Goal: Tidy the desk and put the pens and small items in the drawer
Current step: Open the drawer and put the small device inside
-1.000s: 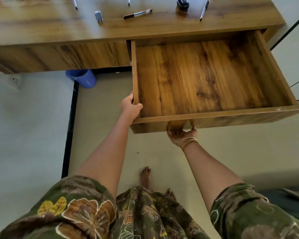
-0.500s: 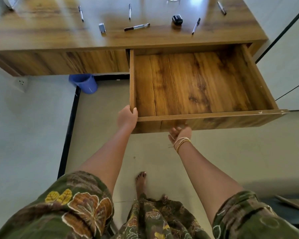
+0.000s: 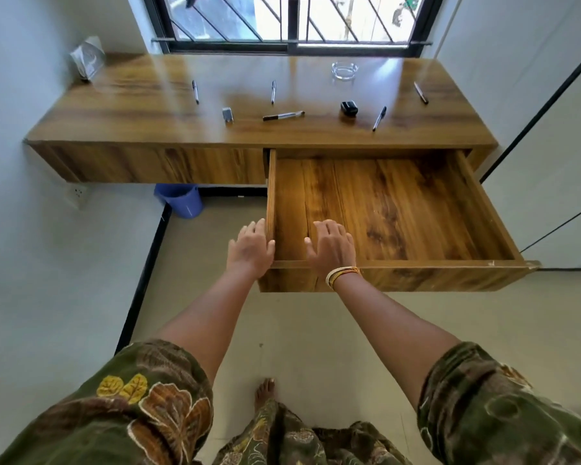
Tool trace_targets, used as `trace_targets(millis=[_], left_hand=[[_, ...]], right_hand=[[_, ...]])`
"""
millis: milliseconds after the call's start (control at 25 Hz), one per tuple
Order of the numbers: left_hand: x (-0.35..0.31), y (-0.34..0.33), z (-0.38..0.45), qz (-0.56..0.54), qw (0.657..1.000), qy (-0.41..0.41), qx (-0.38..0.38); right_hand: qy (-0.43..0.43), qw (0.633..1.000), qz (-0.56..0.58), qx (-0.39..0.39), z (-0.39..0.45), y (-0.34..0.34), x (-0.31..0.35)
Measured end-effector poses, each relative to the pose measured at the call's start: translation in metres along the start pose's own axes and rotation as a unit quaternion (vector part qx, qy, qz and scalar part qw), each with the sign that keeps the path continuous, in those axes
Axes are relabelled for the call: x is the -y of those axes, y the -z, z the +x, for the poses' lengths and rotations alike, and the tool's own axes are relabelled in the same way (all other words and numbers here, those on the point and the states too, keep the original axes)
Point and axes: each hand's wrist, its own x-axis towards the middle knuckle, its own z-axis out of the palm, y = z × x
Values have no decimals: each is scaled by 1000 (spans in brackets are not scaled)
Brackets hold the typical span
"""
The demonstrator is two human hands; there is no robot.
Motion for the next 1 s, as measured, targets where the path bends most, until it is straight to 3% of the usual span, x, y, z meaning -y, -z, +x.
trace_targets(millis=[120,360,760,1000], left_hand=[[12,19,34,62,997,-40,-28],[61,49,141,52,998,-36,-23],[150,105,331,56,998,-23,13],[171,90,385,32,999,-15,27]], right_hand=[[54,997,-45,33,37,-5,13],[71,995,-48,46,147,-34,74],[31,997,67,14,317,-92,178],[-69,987,143,23,386,-110,213]])
